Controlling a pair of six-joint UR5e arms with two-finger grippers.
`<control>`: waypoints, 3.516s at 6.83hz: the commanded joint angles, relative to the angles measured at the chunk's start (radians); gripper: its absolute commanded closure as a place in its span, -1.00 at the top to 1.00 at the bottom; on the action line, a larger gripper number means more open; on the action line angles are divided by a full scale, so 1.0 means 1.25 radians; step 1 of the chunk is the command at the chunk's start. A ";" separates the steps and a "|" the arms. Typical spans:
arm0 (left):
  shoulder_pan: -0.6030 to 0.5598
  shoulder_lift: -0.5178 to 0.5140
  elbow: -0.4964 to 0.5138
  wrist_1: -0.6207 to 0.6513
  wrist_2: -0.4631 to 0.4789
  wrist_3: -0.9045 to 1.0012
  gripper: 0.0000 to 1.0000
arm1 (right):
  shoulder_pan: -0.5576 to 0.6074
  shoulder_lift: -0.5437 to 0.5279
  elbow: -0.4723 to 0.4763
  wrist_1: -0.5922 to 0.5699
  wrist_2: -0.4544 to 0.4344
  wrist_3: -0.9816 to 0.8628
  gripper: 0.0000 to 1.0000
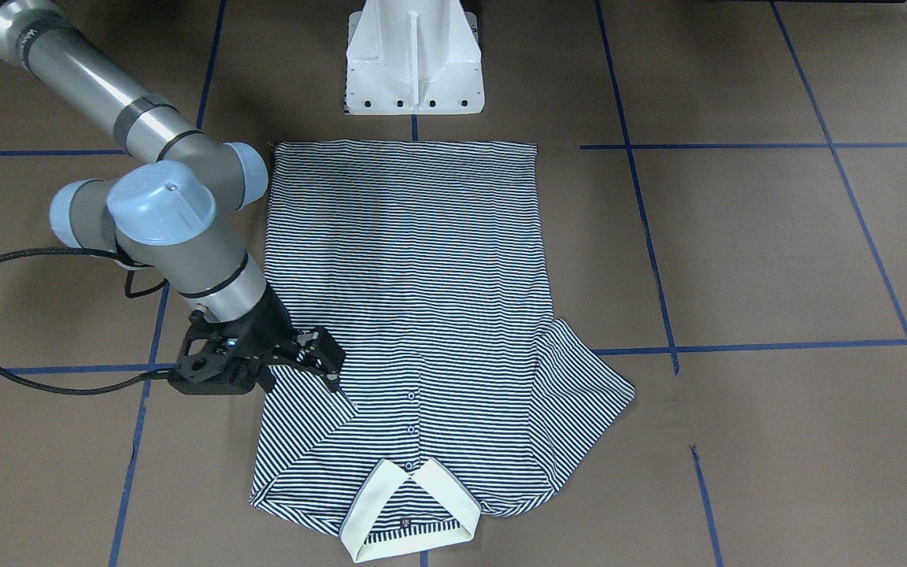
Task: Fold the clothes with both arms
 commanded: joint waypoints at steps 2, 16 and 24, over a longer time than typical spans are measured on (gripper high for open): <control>0.281 -0.326 0.226 0.001 0.151 -0.316 1.00 | 0.075 -0.131 0.114 0.003 0.106 -0.065 1.00; 0.435 -0.496 0.531 -0.196 0.282 -0.368 -0.01 | 0.079 -0.146 0.110 0.003 0.102 -0.069 1.00; 0.487 -0.591 0.460 -0.182 0.283 -0.662 -1.00 | 0.077 -0.139 0.114 0.003 0.105 -0.069 1.00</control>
